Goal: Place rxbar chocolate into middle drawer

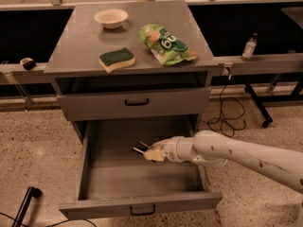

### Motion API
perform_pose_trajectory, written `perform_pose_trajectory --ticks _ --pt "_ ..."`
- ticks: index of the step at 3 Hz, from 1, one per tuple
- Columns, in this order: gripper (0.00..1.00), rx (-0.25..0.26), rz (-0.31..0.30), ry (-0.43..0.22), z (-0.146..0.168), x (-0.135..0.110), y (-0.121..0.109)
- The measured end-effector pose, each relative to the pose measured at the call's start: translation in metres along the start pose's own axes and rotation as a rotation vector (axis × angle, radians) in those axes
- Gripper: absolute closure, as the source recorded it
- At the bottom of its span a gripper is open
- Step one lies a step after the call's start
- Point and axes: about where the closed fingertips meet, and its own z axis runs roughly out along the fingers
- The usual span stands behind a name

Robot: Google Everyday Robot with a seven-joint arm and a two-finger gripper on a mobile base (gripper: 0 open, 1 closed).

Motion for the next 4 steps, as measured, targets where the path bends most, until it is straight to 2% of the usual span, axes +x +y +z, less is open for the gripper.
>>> perform_pose_trajectory --ticks 1,2,3,4 --pt "1.00 -0.072 -0.073 0.045 0.018 0.027 -0.018" --pt "0.99 -0.170 -0.188 0.112 0.024 0.051 -0.021" --pt "0.76 -0.188 -0.243 0.132 0.024 0.058 -0.022" --pt "0.52 -0.189 -0.244 0.133 0.024 0.058 -0.022"
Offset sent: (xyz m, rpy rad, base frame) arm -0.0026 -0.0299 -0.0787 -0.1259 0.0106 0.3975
